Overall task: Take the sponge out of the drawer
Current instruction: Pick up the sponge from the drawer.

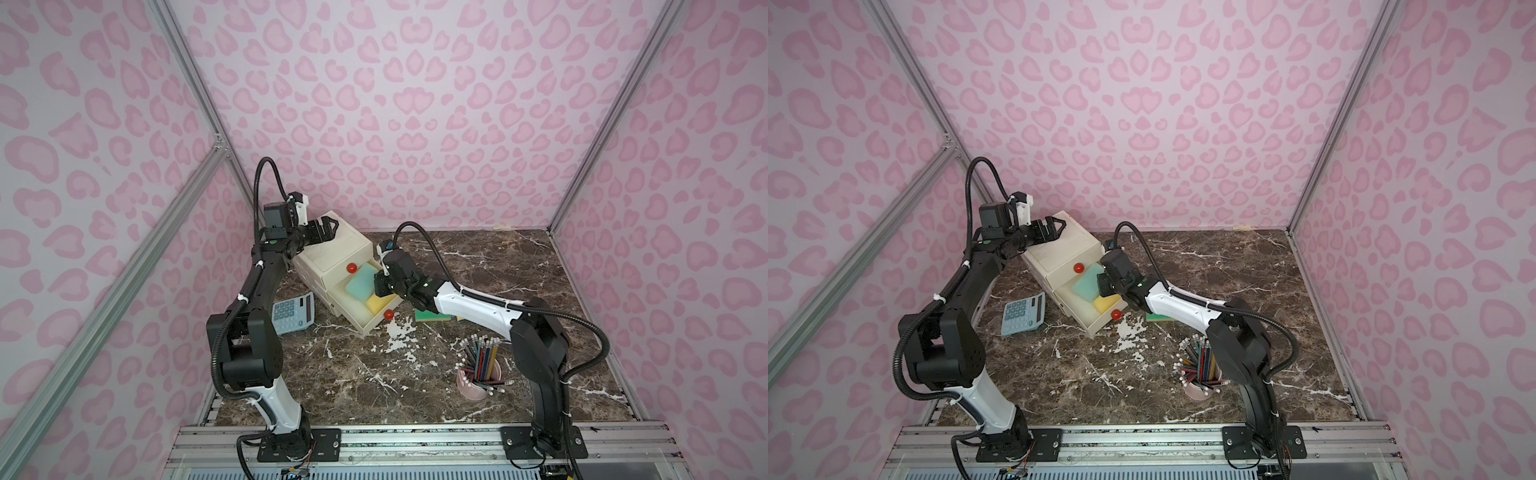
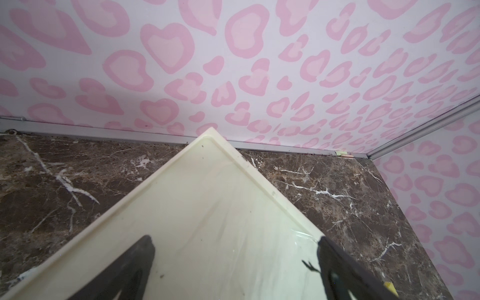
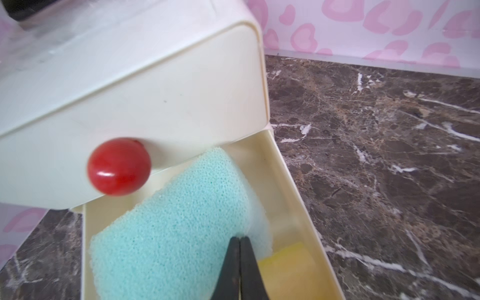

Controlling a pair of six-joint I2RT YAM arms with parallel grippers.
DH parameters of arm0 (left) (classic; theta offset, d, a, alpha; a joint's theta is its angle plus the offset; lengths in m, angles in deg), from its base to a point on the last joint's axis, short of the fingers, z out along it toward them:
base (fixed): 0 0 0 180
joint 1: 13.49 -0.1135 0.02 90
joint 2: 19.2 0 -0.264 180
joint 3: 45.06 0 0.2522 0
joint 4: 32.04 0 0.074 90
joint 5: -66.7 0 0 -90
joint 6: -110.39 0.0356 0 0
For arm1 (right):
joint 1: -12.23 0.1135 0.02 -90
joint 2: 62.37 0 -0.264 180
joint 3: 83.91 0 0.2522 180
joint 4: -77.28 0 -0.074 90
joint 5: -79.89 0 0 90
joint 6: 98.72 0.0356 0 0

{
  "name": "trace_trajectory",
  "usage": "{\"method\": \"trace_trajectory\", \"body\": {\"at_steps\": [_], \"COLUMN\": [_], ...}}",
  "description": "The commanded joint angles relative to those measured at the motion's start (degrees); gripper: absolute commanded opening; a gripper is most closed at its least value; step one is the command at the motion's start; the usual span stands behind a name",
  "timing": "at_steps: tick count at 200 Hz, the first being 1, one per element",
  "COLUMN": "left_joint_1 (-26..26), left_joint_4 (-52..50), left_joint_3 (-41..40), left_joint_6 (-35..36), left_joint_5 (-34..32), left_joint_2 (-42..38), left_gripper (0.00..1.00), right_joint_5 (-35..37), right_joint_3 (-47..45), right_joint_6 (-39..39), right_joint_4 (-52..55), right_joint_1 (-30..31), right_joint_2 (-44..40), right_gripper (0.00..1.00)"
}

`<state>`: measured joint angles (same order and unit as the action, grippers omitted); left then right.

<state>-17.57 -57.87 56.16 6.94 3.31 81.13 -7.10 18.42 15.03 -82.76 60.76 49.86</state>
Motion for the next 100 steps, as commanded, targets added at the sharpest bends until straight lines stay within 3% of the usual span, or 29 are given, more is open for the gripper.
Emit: {"method": "trace_trajectory", "body": {"at_steps": [1,36,58,100], "left_joint_1": [-0.1,-0.1,0.0,0.1], "left_joint_4": [-1.4,3.7,3.8,3.2], "left_joint_3": [-0.6,-6.3,-7.7,-10.6], "left_joint_6": [-0.8,-2.0,-2.7,-3.7], "left_joint_5": [1.1,1.6,2.8,2.3], "left_joint_2": [-1.7,-9.3,-12.7,-15.8], "left_gripper": [1.00,0.98,0.98,0.98], "right_joint_5": [0.4,4.3,1.5,-5.4], "right_joint_3": [-4.1,-9.8,-12.2,-3.0], "right_joint_6": [0.6,0.7,0.9,1.1], "right_joint_4": [-3.0,-6.6,-13.2,-16.9], "right_joint_1": [-0.1,-0.6,-2.0,-2.8], "right_joint_2": [-3.0,-8.0,-7.9,0.5], "right_gripper": [0.00,0.00,0.00,0.00]}}
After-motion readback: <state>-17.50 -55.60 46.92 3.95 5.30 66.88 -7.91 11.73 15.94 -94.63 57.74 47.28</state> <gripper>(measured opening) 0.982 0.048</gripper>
